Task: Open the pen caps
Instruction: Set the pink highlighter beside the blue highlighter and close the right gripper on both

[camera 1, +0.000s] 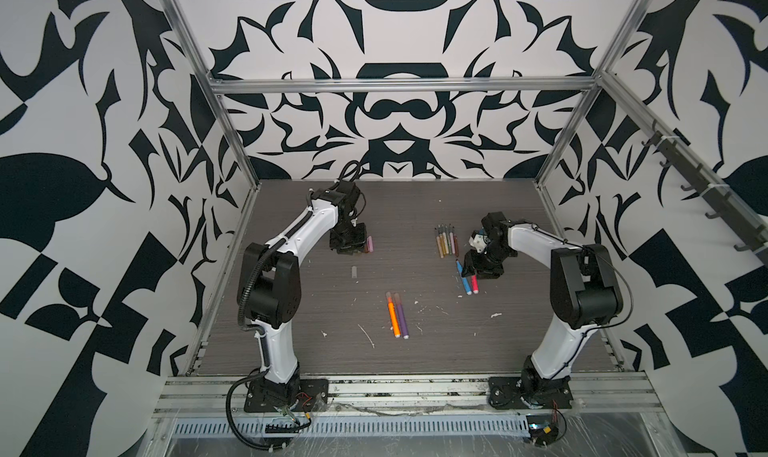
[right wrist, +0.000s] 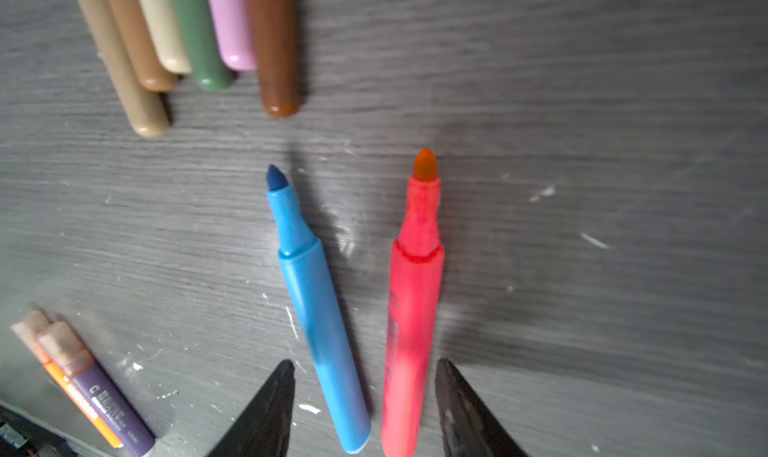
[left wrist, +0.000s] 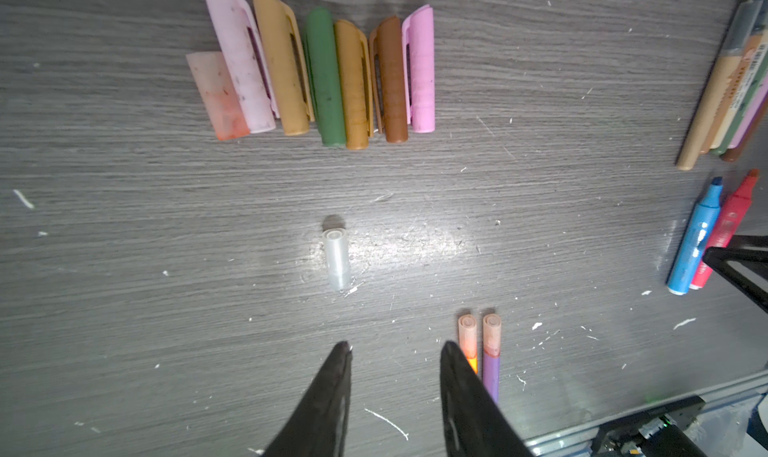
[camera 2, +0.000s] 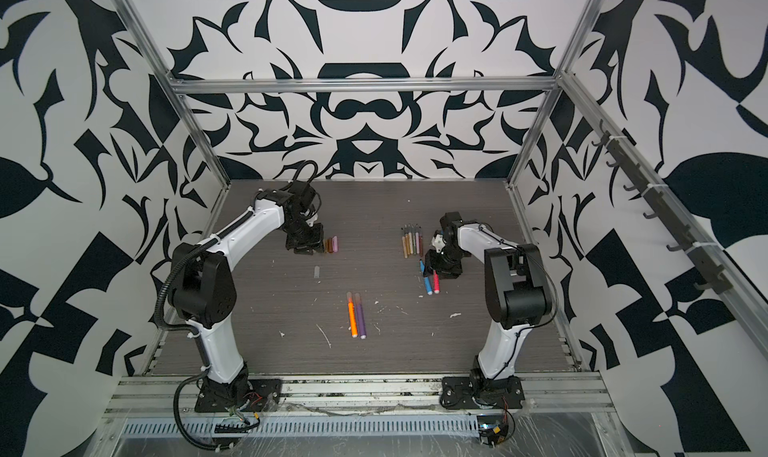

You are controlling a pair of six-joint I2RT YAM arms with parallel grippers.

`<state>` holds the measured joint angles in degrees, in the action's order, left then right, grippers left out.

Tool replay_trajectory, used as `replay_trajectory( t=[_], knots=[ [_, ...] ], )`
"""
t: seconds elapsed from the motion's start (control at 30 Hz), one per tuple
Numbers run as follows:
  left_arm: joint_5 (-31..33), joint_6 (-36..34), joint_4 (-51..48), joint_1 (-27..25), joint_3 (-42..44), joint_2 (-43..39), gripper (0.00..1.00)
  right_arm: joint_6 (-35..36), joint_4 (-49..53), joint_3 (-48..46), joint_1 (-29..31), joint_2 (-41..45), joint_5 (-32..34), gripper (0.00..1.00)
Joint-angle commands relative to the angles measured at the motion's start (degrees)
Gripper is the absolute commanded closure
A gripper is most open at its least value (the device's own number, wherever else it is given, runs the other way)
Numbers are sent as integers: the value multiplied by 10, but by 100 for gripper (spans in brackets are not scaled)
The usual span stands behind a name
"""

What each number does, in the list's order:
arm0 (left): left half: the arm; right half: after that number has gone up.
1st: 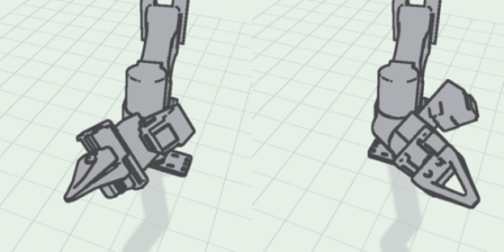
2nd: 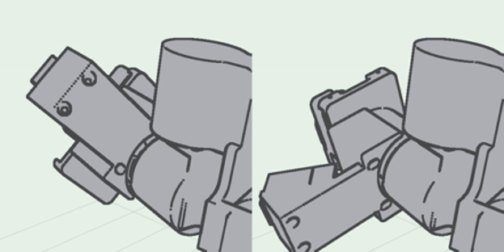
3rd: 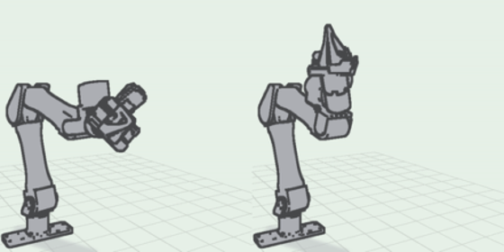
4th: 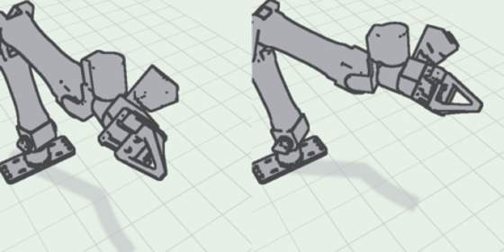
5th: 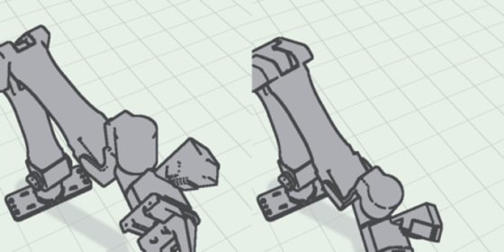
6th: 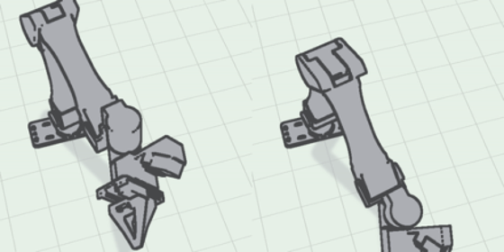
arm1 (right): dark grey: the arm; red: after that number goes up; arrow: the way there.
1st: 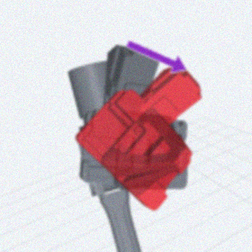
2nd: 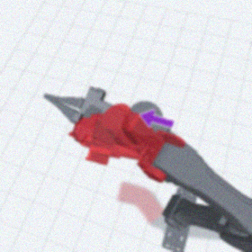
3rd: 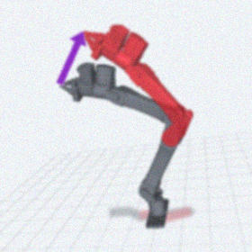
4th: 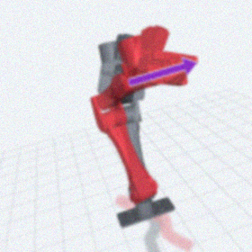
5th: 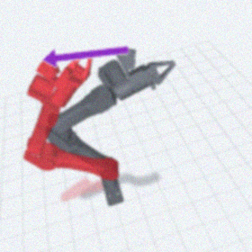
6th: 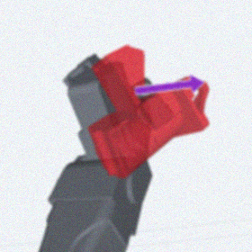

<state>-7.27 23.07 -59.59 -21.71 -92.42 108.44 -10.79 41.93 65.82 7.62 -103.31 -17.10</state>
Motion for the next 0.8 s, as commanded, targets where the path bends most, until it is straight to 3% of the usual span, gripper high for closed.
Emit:
replay_trajectory(
  t=[0.0, 0.37, 0.63, 0.77],
  knots=[
    [-8, 7, -18, 2, 8, -16, 61, -15, 1, -7, 5, 23, 26, 45],
    [-9, 9, -19, 1, 2, -10, 61, -22, -8, 4, 45, -2, 25, 44],
    [-7, 7, -20, 2, 4, -11, 61, -59, 4, 7, 67, -12, 86, 62],
    [-6, 5, -20, 1, 4, -10, 61, -72, 4, 3, 77, -10, 101, 66]
  ],
)
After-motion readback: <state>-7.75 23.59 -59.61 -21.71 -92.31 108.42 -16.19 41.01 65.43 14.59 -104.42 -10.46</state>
